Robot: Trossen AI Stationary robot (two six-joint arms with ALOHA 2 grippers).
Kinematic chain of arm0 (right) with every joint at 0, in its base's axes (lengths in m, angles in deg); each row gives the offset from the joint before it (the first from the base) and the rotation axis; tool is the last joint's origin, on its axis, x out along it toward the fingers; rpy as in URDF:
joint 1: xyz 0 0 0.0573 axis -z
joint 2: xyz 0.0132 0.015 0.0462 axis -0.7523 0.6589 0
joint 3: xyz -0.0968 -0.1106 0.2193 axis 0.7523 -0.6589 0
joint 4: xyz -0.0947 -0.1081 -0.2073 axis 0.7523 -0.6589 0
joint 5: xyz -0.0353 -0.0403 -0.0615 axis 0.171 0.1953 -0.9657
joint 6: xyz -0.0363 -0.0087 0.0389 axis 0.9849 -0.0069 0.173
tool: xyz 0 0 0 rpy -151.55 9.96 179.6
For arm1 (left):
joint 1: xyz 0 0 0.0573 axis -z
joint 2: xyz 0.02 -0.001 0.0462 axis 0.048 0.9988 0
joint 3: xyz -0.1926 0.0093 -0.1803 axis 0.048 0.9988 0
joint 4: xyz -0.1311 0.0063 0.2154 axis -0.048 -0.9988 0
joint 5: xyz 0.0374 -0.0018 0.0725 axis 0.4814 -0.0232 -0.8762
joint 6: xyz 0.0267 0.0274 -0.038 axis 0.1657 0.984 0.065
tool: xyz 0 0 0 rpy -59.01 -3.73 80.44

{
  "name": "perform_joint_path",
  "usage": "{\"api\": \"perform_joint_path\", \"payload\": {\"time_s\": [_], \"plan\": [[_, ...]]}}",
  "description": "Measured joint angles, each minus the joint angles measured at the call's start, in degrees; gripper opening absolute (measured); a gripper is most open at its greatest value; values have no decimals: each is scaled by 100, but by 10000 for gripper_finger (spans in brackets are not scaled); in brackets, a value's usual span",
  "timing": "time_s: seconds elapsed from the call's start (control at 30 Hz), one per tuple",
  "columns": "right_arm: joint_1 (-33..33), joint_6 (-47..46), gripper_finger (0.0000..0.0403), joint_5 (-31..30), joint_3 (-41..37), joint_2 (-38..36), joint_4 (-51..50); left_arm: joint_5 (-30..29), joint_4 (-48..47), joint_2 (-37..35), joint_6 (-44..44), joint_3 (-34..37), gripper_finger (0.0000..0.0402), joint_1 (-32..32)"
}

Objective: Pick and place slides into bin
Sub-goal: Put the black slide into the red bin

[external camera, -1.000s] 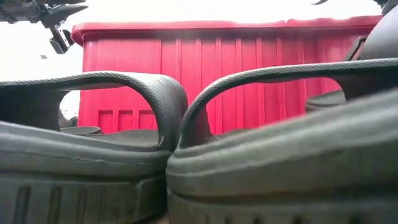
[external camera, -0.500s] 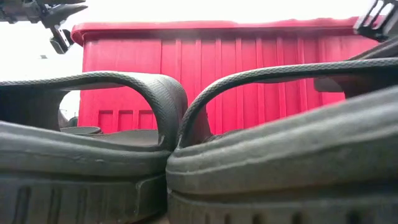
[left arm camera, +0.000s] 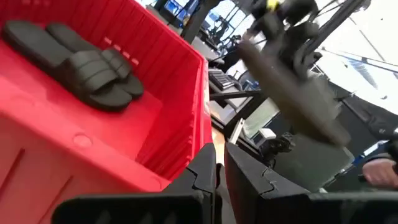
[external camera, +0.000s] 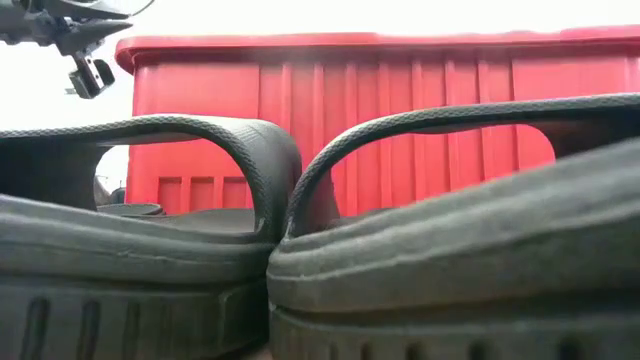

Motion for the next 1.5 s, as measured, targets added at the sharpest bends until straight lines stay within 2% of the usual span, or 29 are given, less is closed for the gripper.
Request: {"api": "perform_joint_path", "payload": {"time_s": [0.1,0.17,0.3,0.37,0.43,0.53,0.7,0.8,0.93,1.13,1.33,1.43,1.5], "plan": [[323,819,6,-646,762,-136,-935,-1,7,-1,-43,-2,31,0],[570,1211,7,-1367,1228,-238,-1698,-6,15,-1,-23,0,31,-1],[1285,1341,5,-2772,1885,-493,-3194,-207,34,-1,-19,0,31,3],[1768,1512,4,-2994,2070,-629,-3820,-419,107,-1,7,0,31,3],[2271,1767,4,-2970,2182,-735,-4312,-682,169,-1,17,-2,31,3],[3106,2128,4,-2388,2272,-828,-4889,-1050,249,-1,-9,0,31,3],[4603,3005,3,-689,2283,-758,-5428,-1544,412,-1,-27,0,31,1],[5253,3619,5,287,2283,-521,-5601,-1735,460,-1,-29,0,31,-1],[5772,4289,6,1161,2283,-17,-5478,-1911,461,-1,-154,-1,31,-1],[5936,5232,6,2419,2283,852,-4835,-1894,461,-1,-127,0,31,-1],[5948,5671,5,2785,2283,1637,-4452,-1622,462,-1,454,-1,31,-1],[5957,5287,5,2619,2283,1987,-4354,-1617,457,-1,751,0,31,-1],[5961,4921,5,2236,2283,2209,-4345,-1617,455,-1,844,0,31,-1]]}}
